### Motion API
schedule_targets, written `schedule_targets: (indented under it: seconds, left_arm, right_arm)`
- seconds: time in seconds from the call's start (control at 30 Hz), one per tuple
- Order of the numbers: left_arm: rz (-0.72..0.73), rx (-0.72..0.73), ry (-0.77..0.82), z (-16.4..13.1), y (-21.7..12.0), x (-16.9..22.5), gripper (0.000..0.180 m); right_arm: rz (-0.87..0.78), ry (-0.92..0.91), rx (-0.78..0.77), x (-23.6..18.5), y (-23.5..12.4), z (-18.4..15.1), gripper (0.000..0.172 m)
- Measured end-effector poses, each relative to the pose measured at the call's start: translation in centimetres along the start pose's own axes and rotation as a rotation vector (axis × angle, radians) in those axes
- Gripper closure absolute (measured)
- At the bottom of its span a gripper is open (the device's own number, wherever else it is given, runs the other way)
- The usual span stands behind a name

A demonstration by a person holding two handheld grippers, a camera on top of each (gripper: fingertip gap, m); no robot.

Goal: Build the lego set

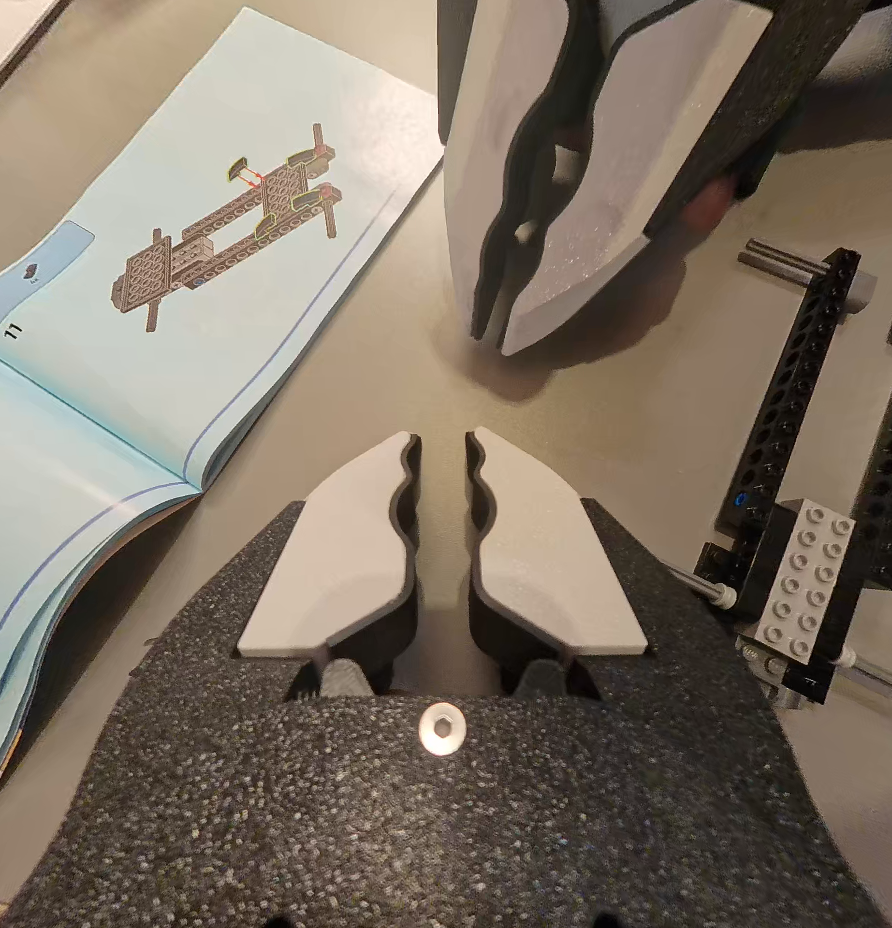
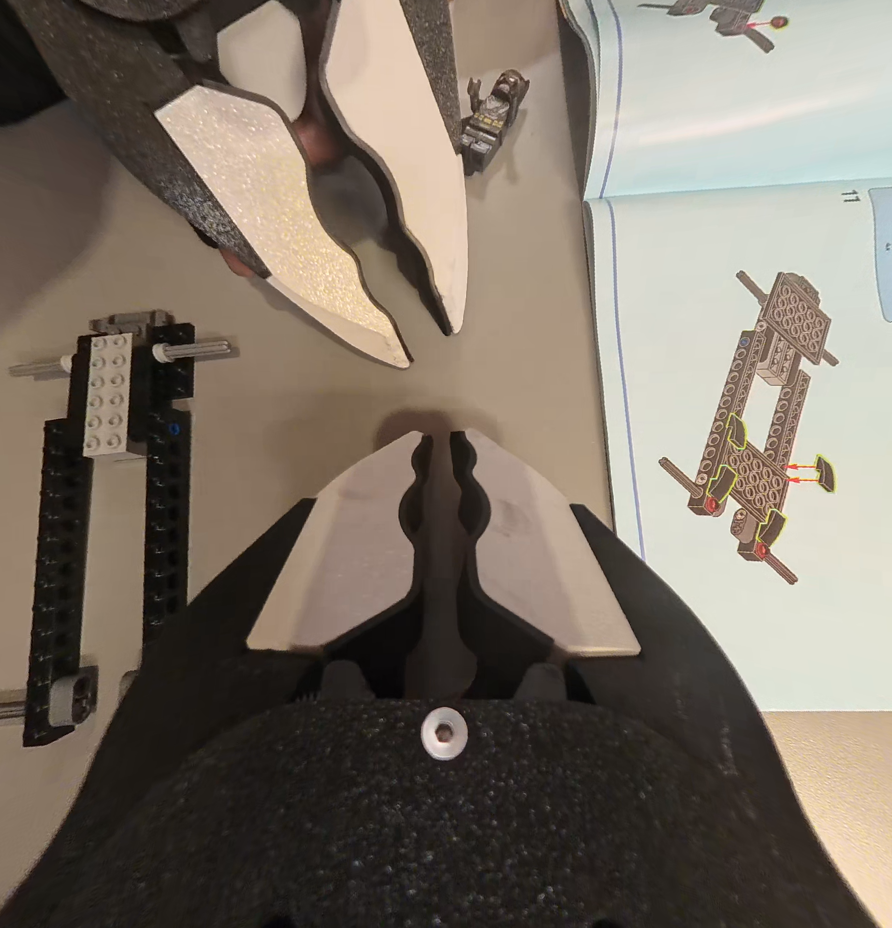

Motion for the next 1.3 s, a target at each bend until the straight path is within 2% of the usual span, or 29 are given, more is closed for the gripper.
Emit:
schedule_targets:
  seconds: [0.37,1.3]
  left_arm:
    - [-0.004,0.0,0.0,-0.01,-0.01,0.03,0.163]
    - [-0.008,0.0,-0.003,-0.02,-0.02,0.01,0.163]
  right_arm:
    - [-0.006,0.002,-0.016,0.07,0.25,-0.07,0.172]
    - [0.054,0.076,0.007,0.28,0.03,0.05,0.172]
Point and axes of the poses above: each gripper's, where its closed fingertips meet, y out along the fingers, z out of its top, x = y × z across the jaws, the point moved 3 cm from there along -y, back along the fingers
